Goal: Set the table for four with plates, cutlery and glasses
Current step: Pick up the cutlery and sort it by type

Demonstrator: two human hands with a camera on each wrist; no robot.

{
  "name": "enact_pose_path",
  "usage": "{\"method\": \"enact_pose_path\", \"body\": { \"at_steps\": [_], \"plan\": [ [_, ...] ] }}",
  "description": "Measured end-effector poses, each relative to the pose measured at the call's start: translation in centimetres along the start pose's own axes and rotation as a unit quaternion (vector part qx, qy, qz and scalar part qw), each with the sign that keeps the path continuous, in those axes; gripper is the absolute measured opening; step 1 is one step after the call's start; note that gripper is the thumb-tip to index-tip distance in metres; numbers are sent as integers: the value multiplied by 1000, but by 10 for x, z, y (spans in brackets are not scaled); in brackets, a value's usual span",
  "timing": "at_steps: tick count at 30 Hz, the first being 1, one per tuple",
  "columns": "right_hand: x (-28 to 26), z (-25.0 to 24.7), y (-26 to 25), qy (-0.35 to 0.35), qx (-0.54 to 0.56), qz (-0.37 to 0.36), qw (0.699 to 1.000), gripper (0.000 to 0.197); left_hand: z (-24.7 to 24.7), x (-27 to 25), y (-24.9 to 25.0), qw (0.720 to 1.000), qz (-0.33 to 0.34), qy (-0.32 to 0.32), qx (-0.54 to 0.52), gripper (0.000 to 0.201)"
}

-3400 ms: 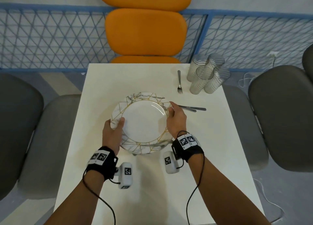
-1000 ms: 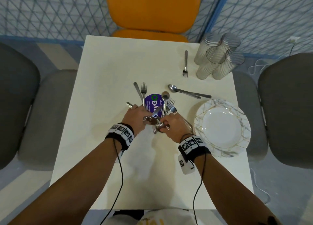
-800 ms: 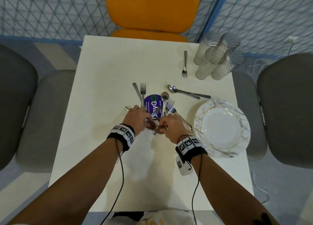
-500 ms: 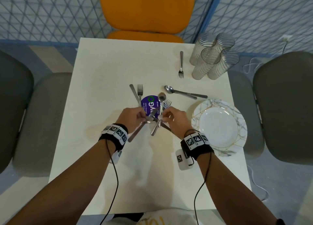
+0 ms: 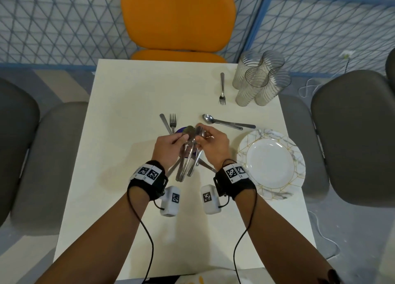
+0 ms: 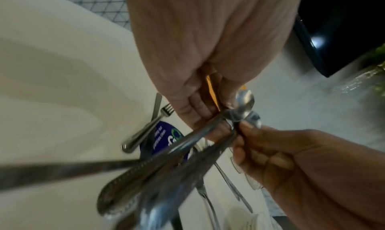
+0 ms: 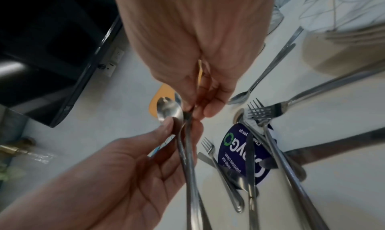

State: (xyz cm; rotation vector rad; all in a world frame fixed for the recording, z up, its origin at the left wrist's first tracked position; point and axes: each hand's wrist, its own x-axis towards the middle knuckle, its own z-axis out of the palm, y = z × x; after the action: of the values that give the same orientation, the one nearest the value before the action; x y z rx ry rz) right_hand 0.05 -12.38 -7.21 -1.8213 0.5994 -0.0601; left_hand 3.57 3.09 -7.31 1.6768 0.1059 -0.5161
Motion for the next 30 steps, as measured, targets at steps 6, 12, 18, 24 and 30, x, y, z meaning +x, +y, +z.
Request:
{"method": "enact_pose_path", "body": {
  "at_steps": [6,12,18,24,30],
  "plan": [
    [1,-9,-3,14,53,-2,999,26,1,-5,-1,996,-35,20,-78,18],
    [4,-1,0,-26,-15,-22,999,13,11,-15,7,997,-33,-30,-69,23],
    [14,-4,-5,4,-22,-19,1000,5,15,-12,0,998,-5,-63,-30,23],
    [39,-12,-11,-96,-20,-30,995,19,18,-6,2,998,-39,-22,-45,21],
    [110,-40,25,3,-261,-38,965,18,14,0,-1,992,-102,19,-69,14]
  ]
}}
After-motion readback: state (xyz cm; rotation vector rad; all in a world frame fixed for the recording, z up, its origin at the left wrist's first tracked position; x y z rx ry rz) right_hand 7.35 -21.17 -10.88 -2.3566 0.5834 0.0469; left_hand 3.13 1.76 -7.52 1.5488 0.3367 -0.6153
